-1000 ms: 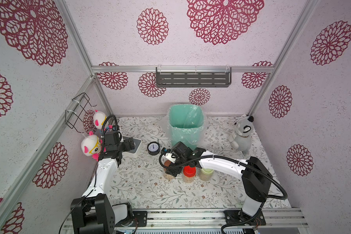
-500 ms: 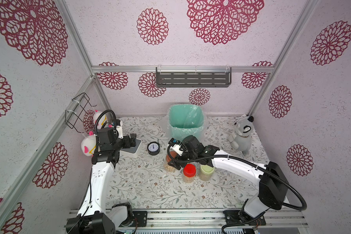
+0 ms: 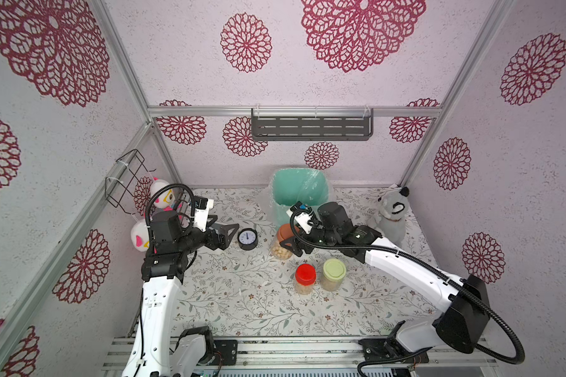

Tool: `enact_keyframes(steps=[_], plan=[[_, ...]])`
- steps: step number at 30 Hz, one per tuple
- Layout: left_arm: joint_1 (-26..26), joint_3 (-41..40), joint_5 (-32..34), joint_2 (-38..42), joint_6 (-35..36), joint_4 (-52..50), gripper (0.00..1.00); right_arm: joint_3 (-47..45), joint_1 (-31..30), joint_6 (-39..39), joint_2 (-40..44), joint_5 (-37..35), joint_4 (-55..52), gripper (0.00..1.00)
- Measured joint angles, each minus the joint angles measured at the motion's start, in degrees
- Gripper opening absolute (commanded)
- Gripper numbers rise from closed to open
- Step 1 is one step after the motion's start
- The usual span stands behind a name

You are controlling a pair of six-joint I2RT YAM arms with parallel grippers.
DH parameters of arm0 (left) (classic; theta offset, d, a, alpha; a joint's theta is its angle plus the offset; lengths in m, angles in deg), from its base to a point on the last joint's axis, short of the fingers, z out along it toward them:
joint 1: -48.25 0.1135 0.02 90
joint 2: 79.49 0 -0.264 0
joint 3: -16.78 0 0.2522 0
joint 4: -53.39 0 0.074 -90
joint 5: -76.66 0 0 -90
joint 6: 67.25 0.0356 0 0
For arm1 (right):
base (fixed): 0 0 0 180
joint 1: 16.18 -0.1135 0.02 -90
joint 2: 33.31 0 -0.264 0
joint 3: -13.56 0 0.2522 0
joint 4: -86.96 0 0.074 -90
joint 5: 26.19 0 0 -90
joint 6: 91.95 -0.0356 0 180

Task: Empty moldy peanuts from jars
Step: Pick up the jar from the center of the board.

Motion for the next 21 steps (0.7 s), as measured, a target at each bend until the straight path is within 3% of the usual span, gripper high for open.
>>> enact_keyframes(steps=[6, 13, 21], plan=[[-5.4, -0.3, -3.6, 0.0, 1.0, 1.8, 0.97, 2.3, 2.7, -0.5, 0.6, 1.4, 0.0, 0.0], [-12.7, -0.4, -3.1, -2.2, 2.2, 3.5, 0.97, 5.8, 4.3, -1.4, 0.6, 2.5, -0.3, 0.0], [-17.7, -0.3, -1.2, -4.7, 2.4, 4.7, 0.97, 11.8, 4.5, -2.5, -1.3, 4.5, 0.1, 0.0]])
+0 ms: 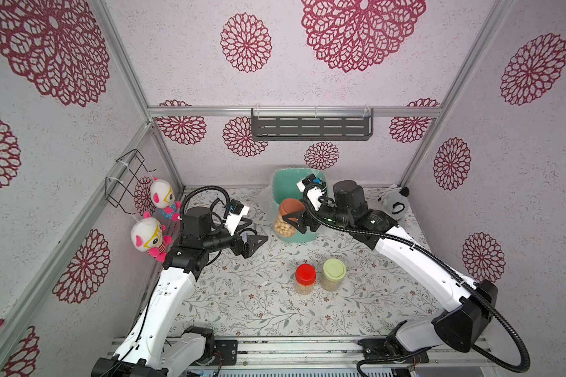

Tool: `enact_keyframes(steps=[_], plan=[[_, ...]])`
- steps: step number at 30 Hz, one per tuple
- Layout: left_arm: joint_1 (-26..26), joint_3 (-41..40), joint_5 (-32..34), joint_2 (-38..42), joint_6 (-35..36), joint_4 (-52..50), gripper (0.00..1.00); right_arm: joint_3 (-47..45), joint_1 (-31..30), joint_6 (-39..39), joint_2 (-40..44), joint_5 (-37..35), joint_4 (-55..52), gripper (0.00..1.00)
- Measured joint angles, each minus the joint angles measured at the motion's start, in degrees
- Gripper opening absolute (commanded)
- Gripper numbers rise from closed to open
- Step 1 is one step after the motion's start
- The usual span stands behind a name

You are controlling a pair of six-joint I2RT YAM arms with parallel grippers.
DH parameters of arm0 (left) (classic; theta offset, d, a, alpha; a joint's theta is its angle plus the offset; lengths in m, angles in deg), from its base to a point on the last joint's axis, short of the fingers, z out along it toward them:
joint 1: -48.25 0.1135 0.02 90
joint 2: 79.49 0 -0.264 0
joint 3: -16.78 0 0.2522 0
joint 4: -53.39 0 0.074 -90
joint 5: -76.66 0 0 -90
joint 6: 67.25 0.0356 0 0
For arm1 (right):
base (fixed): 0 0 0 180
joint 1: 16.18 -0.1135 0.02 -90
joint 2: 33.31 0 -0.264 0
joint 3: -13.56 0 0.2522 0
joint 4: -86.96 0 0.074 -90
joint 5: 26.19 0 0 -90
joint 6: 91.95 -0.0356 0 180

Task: Empty moldy peanuts from jars
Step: Pick up the jar from the center of the board.

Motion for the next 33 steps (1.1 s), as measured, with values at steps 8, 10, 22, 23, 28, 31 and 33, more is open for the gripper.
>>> enact_keyframes(steps=[8, 10, 22, 23, 28, 31, 33], plan=[[-3.4, 0.0, 2.7, -1.4, -1.2, 4.7, 0.97, 0.9, 0.0, -2.6, -3.7, 2.5, 1.0, 0.0], [-4.2, 0.0, 3.3, -1.9, -1.2, 5.5, 0.97, 0.9, 0.0, -3.3, -4.5, 3.0, 1.6, 0.0], [-7.6, 0.0, 7.3, -5.5, -0.9, 7.4, 0.97, 1.2, 0.1, -7.7, -6.0, 6.1, 6.1, 0.0], [-7.8, 0.0, 7.7, -5.8, -0.9, 7.7, 0.97, 1.2, 0.1, -8.1, -6.1, 6.3, 6.4, 0.0], [-8.7, 0.0, 9.8, -7.0, -0.8, 9.1, 0.98, 1.2, 0.1, -9.7, -6.8, 7.5, 7.7, 0.0], [-9.0, 0.0, 10.7, -7.2, -0.8, 10.4, 0.97, 1.2, 0.1, -10.6, -7.2, 7.9, 8.4, 0.0], [-9.1, 0.0, 11.3, -7.3, -0.9, 11.7, 0.97, 1.2, 0.1, -11.1, -7.3, 8.3, 9.0, 0.0]])
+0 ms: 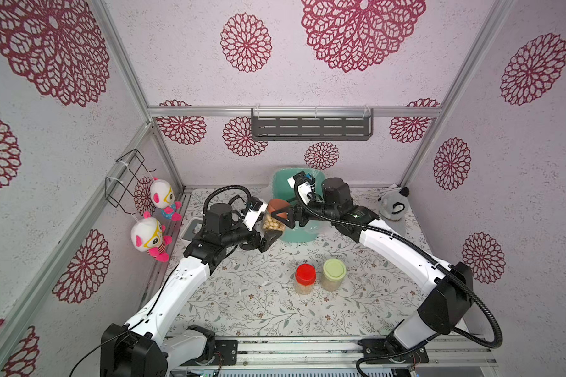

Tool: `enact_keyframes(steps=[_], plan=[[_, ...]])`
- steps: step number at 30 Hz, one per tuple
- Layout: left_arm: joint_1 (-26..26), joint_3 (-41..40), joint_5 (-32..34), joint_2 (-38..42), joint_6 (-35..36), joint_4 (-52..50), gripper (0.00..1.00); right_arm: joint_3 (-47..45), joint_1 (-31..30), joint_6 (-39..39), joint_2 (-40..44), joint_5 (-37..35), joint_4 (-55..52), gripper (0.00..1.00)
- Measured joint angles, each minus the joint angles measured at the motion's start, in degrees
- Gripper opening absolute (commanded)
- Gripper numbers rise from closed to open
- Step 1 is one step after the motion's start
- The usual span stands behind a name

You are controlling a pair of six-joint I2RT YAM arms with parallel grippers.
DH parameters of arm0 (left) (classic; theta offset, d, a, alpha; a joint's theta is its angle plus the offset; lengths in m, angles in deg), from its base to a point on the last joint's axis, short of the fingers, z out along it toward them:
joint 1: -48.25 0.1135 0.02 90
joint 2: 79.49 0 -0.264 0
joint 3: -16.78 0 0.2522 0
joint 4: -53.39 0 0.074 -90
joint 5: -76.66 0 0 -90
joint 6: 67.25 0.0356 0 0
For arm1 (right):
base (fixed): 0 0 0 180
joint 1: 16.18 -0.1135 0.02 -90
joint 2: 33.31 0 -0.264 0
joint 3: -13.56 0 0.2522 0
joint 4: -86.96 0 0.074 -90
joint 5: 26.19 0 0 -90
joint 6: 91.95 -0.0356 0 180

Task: Empty moldy peanuts from jars
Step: Pick up the jar from the center of the board.

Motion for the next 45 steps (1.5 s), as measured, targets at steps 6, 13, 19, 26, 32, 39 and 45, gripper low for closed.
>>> enact_keyframes(steps=[6, 13, 19, 26, 32, 39, 45], plan=[[0.0, -0.7, 1.1, 0.0, -0.5, 4.0, 0.97, -0.1, 0.0, -2.0, 0.0, 0.5, 2.3, 0.0], [-0.1, -3.2, 1.2, -0.4, -1.7, 7.4, 0.97, -1.0, 0.1, -4.3, -0.2, 1.5, 4.7, 0.0], [-0.1, -4.3, 1.9, -0.5, -2.6, 10.1, 0.97, -1.8, 0.1, -6.6, -0.4, 2.7, 7.3, 0.0], [-0.2, -5.1, 2.2, -0.7, -3.3, 12.6, 0.98, -2.9, 0.2, -8.5, -0.6, 3.6, 9.1, 0.0], [-0.2, -5.2, 2.4, -0.7, -3.6, 13.7, 0.95, -2.9, 0.2, -9.8, -0.9, 4.7, 10.6, 0.0], [-0.3, -5.3, 2.5, -1.0, -3.5, 13.9, 0.79, -4.0, 0.5, -10.9, -1.0, 5.3, 12.5, 0.0], [-0.4, -5.3, 2.5, -1.4, -3.1, 13.8, 0.49, -5.1, 0.9, -11.3, -1.0, 5.8, 13.7, 0.0]])
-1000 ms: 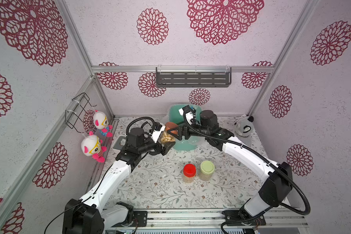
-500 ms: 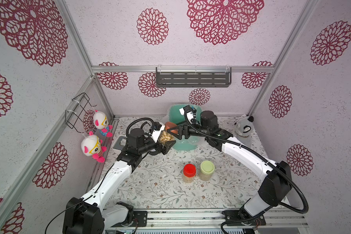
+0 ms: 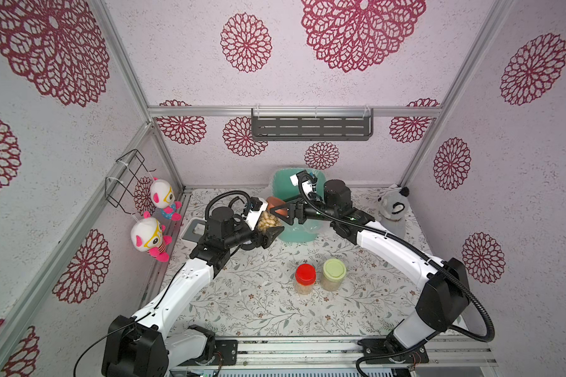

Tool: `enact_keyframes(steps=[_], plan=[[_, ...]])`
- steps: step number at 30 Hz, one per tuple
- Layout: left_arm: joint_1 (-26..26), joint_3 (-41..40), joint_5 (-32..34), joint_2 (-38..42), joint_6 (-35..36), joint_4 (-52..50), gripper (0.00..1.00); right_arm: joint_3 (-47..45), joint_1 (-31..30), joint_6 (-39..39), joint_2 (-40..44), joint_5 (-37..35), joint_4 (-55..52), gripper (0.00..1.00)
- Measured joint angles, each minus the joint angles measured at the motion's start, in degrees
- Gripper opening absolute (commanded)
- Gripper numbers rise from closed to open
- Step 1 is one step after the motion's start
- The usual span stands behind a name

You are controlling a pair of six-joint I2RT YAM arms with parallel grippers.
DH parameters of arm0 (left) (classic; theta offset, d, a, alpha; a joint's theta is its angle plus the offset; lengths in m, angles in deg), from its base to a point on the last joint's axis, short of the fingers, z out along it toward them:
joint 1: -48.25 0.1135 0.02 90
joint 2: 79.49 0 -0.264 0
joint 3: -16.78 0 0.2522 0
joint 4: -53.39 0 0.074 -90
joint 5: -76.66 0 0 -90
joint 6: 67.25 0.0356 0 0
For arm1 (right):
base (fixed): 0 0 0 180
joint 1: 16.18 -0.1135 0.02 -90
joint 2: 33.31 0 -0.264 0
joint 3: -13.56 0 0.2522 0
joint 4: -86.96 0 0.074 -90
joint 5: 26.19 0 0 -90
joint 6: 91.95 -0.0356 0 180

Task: Empty moldy peanuts from jars
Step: Pick up the jar from the center of the board, then unscrew the lid from the jar.

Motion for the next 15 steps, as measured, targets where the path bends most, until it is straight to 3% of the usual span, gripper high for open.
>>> enact_keyframes(steps=[5, 6, 9, 10, 14, 15], plan=[[0.0, 0.0, 0.0, 0.0, 0.5, -1.1, 0.05, -1.0, 0.6, -0.5, 0.0, 0.6, 0.9, 0.0], [0.0, 0.0, 0.0, 0.0, 0.7, -1.3, 0.0, -1.2, 0.7, -0.5, 0.0, 1.0, 1.0, 0.0], [0.1, 0.0, -0.6, 0.0, 1.8, -2.3, 0.0, -1.9, 1.3, -0.5, 0.0, 2.6, 1.2, 0.05], [0.2, 0.0, -1.3, 0.0, 2.1, -2.8, 0.0, -2.1, 1.5, -0.3, 0.0, 3.3, 1.1, 0.1], [1.2, 1.0, -5.1, 0.0, 4.1, -6.3, 0.0, -2.1, 2.1, 1.4, 0.0, 6.8, -0.3, 0.57], [1.4, 1.5, -5.9, 0.0, 4.6, -7.4, 0.0, -1.8, 2.3, 2.0, 0.0, 7.6, -1.0, 0.65]])
